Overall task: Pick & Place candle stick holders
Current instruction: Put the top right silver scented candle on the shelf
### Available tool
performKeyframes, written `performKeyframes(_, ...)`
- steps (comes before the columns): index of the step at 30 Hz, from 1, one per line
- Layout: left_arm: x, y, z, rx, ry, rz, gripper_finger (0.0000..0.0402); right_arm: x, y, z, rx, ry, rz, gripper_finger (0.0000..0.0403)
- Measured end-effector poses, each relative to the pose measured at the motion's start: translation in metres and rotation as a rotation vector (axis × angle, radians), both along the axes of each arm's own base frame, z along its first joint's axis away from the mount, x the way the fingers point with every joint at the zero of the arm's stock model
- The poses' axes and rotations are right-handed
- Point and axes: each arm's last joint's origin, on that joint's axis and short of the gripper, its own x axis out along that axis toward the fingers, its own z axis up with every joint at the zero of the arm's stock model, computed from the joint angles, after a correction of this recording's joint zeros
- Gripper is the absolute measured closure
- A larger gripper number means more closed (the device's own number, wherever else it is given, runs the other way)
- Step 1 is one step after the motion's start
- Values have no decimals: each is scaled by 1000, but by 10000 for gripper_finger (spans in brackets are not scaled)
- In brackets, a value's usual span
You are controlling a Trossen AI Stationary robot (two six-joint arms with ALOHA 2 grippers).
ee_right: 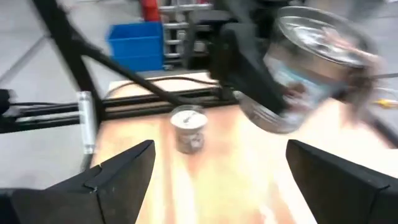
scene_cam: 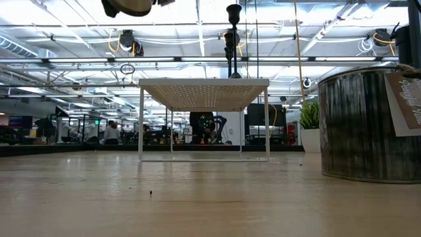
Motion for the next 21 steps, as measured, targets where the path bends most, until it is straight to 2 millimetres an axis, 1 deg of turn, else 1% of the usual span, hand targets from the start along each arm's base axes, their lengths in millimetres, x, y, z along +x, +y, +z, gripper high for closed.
performKeyframes(3,-1,13,4,15,-15,47,53,-13,1,7,-18,10,-32,47)
performKeyframes(6,1,26,3,28,-3,71,53,-29,5,12,-52,51,-24,46)
performKeyframes(9,3,40,3,41,4,96,53,-45,2,21,-44,69,-22,46)
performKeyframes(11,6,52,2,48,1,127,53,-57,0,22,-32,90,-26,46)
performKeyframes(15,14,76,2,75,-24,165,53,-79,-5,10,12,115,-34,46)
performKeyframes(18,20,97,1,100,-50,203,53,-97,-12,0,58,91,-70,45)
performKeyframes(21,28,118,-3,128,-72,232,53,-113,-19,-16,92,58,-105,46)
